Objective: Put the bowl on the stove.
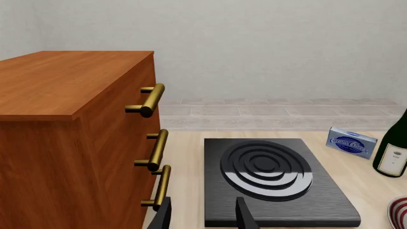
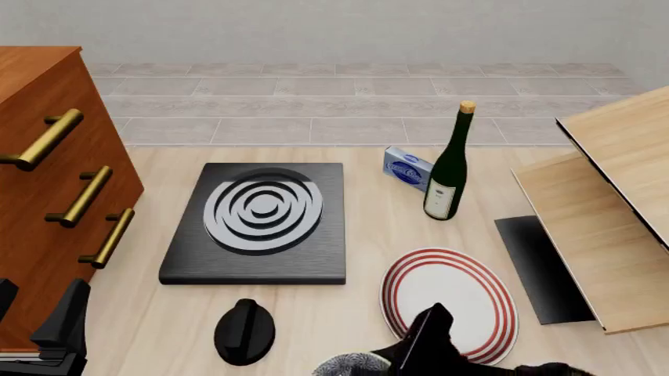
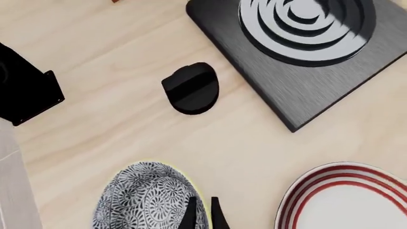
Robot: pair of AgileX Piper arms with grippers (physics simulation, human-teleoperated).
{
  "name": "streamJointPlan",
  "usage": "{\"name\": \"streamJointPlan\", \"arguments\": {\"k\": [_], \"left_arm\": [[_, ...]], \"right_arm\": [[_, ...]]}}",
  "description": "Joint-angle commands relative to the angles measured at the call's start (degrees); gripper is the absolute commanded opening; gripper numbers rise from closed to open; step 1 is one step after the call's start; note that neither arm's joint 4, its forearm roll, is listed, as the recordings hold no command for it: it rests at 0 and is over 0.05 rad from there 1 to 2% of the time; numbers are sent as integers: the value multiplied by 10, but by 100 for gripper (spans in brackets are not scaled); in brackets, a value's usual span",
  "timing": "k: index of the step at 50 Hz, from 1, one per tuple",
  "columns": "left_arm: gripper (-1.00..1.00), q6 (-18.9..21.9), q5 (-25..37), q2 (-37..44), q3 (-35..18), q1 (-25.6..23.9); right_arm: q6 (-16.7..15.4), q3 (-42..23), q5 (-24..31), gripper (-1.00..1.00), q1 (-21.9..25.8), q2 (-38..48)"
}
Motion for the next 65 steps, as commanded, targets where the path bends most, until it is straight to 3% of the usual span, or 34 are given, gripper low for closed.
{"name": "streamJointPlan", "arguments": {"k": [1,17,37,43,45,46,47,49,65], "left_arm": [[100,0,0,0,0,0],[100,0,0,0,0,0],[100,0,0,0,0,0],[100,0,0,0,0,0],[100,0,0,0,0,0],[100,0,0,0,0,0],[100,0,0,0,0,0],[100,0,0,0,0,0],[100,0,0,0,0,0]], "right_arm": [[-6,-21,48,-100,-2,-58],[-13,-56,125,-100,-38,-145],[36,-132,187,-100,-91,-185],[35,-152,193,-100,-101,-168],[46,-160,195,-100,-96,-162],[68,-165,195,-100,-94,-164],[56,-172,200,-100,-96,-158],[77,-179,197,-100,-90,-148],[111,-249,174,-100,-98,-26]]}}
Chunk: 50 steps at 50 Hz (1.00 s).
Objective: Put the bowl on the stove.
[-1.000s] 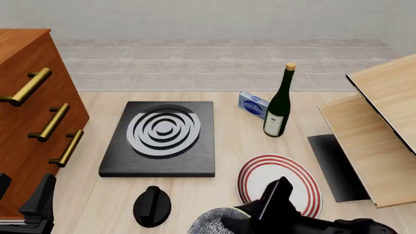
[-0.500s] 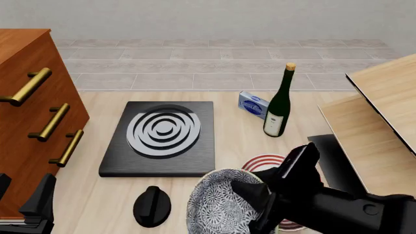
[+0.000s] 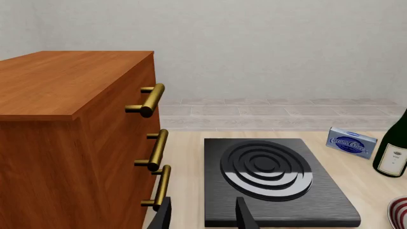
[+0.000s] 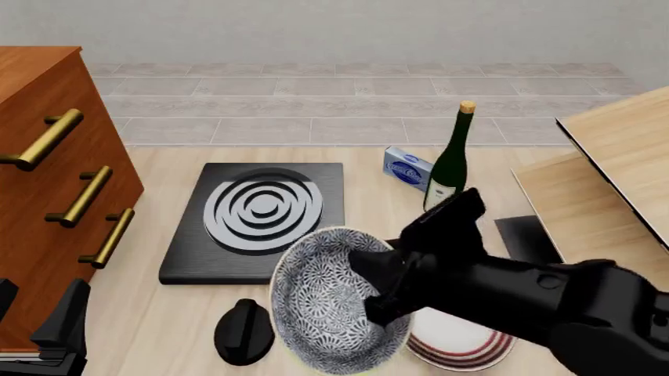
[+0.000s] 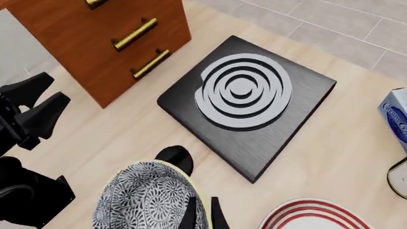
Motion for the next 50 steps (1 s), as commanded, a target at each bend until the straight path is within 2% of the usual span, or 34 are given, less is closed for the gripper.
{"name": "streamJointPlan", "arguments": {"k": [1,2,4,6,8,10,18,25,28,39,50], "left_arm": [[100,0,0,0,0,0],[100,0,0,0,0,0],[100,0,0,0,0,0],[100,0,0,0,0,0],[100,0,0,0,0,0],[100,0,0,0,0,0],[100,0,0,0,0,0],[100,0,0,0,0,0],[100,0,0,0,0,0],[100,0,0,0,0,0],[100,0,0,0,0,0]], "right_arm": [[30,-54,-8,-100,-8,66],[39,-59,-11,-100,-9,72],[33,-68,-9,-100,-12,82],[41,-79,-8,-100,-14,90],[61,-86,-12,-100,-10,95],[55,-99,-9,-100,-18,106],[79,-128,-13,-100,-26,131],[103,-159,-9,-100,-14,153],[98,-172,-4,-100,-15,163],[144,-214,-15,-100,-26,209],[156,-269,-4,-100,-31,249]]}}
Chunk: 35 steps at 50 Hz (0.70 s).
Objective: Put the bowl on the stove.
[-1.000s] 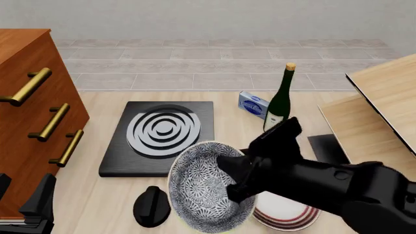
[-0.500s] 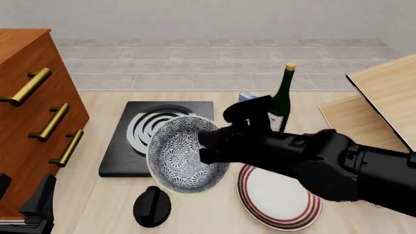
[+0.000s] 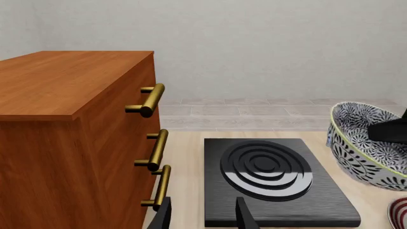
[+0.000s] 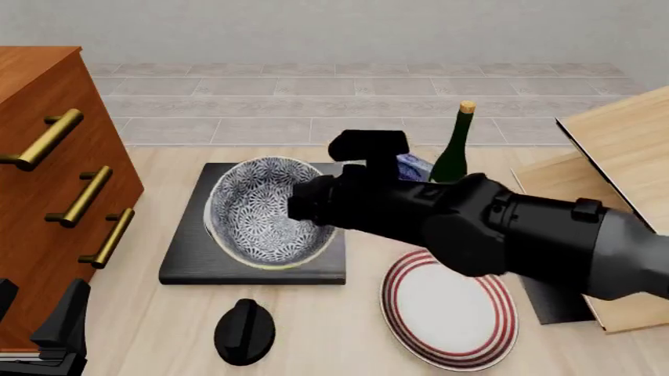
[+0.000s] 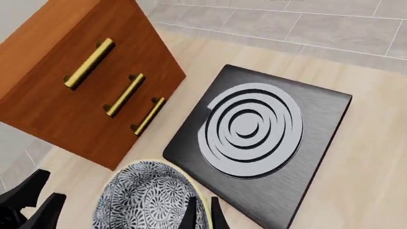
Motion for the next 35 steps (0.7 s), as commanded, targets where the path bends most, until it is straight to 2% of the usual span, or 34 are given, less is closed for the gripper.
{"name": "streamJointPlan", "arguments": {"k": [1,11,35], "left_arm": [[100,0,0,0,0,0],[100,0,0,0,0,0],[100,0,0,0,0,0]], "right_arm": [[24,-57,5,-100,-6,42],[34,-109,13,-100,-13,89],[31,-239,43,-100,-45,207]]}}
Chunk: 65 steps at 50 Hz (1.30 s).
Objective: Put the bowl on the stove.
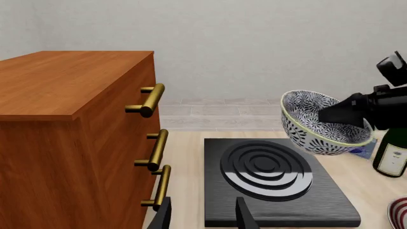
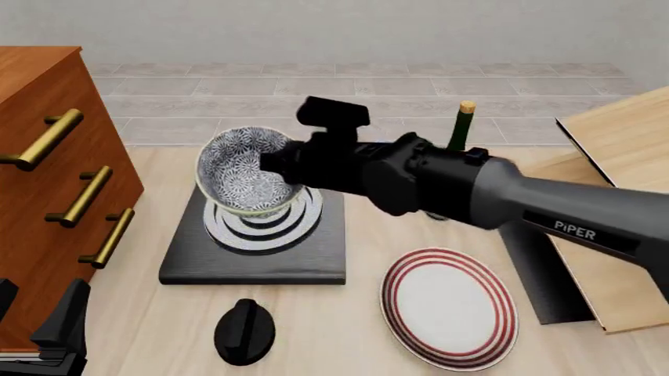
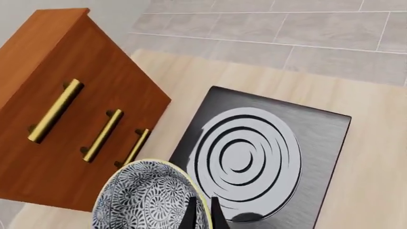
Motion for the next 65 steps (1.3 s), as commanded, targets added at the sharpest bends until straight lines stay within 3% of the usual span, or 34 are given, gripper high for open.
{"name": "streamJointPlan", "arguments": {"k": [1,18,41,65], "left_arm": [[100,0,0,0,0,0],[100,0,0,0,0,0],[100,0,0,0,0,0],[100,0,0,0,0,0]], "right_arm": [[2,-61,11,-100,-10,51],[-7,-153,41,-100,-29,127],[8,-228,46,-100,-52,216],[12,-236,33,-100,-59,252]]}}
